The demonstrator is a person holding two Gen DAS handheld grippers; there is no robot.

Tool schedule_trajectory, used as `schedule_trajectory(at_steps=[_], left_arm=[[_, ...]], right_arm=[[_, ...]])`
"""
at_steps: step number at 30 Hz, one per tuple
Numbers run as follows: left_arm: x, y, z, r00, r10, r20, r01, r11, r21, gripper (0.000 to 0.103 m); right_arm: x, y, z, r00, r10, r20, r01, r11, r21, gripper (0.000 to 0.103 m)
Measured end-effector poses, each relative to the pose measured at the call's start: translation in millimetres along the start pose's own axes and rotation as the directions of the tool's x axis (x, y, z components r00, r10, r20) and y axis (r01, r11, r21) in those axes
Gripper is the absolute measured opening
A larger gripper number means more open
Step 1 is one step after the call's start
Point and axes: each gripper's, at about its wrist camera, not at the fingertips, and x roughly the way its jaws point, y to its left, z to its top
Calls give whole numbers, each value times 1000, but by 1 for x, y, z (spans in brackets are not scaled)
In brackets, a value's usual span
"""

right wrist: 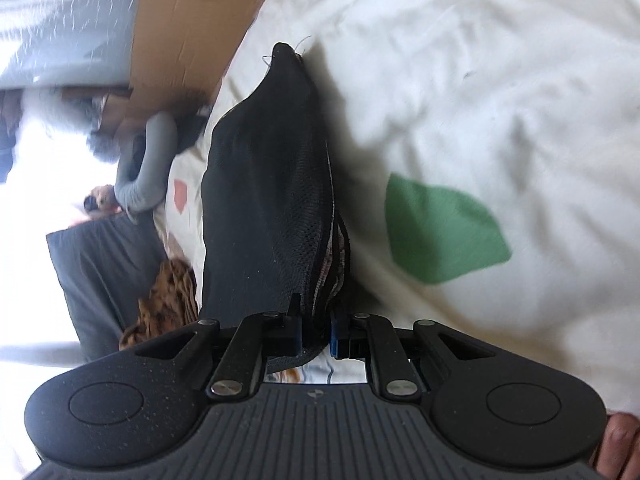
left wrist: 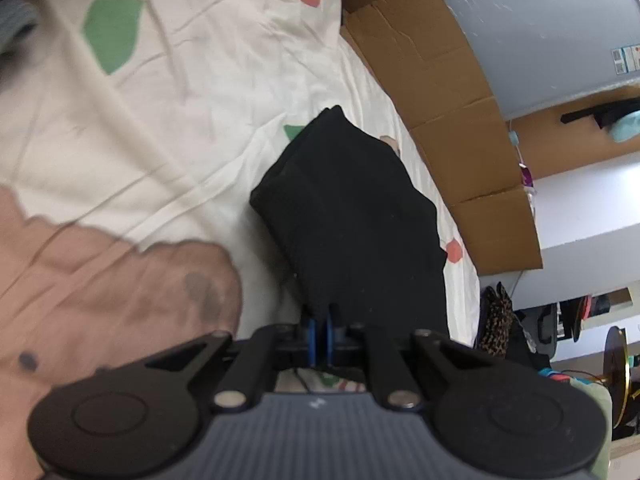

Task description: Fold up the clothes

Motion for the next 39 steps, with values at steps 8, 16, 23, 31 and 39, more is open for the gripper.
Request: schedule_trajectory(at_steps=[8, 16, 23, 31, 39], left_arm=[[-16, 0, -21, 1000, 20, -16, -21, 999, -33, 5], [-12, -22, -36, 990, 16, -137, -15, 1000, 7, 5], [5, -42, -54, 969, -15, -246, 23, 999, 29, 6], [25, -59, -82, 917, -19, -399, 57, 995, 83, 2], [37, -60, -105, 883, -31, -468, 83, 993, 89, 0]], right_arm=[[-4, 22, -7, 998, -15, -63, 8, 994, -108, 10], [-23, 30, 9, 998, -48, -42, 40, 983, -178, 9], [-34, 40, 40, 996, -90, -5, 86, 964, -253, 9], [-44, 49, 66, 992, -110, 57, 121, 952, -280, 9], [-38, 51, 91, 984, -157, 86, 176, 930, -322, 9]])
